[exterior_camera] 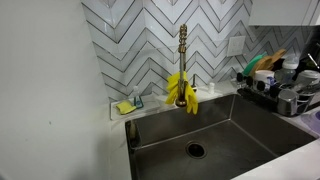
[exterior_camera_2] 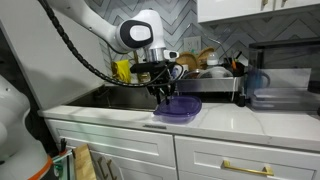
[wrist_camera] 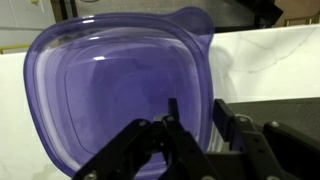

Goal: Remove the lid from the container then pour out the contents in the container into sink

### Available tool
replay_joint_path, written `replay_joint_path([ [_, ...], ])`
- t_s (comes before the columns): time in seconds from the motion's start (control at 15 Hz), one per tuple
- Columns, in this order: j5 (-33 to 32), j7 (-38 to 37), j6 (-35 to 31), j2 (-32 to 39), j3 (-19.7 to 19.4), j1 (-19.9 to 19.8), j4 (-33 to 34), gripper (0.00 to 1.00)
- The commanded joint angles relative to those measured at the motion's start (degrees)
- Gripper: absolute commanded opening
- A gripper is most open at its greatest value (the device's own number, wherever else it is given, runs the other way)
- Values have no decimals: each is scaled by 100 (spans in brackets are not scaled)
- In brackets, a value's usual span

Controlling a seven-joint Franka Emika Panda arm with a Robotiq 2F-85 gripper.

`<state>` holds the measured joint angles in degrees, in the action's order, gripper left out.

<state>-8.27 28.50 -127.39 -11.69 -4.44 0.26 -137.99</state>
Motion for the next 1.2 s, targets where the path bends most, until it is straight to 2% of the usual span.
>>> replay_joint_path([
  [0.0, -51, 100, -122, -31, -41, -44, -56, 39],
  [0.67, -59, 110, -236, -13, -108, -139, -44, 42],
  [0.87, -38, 122, -244, -10, -96, -117, -60, 52],
  [0.93, -40, 127, -244, -6, -91, -110, -63, 62],
  [1.13, -61, 141, -255, -9, -72, -98, -84, 53],
])
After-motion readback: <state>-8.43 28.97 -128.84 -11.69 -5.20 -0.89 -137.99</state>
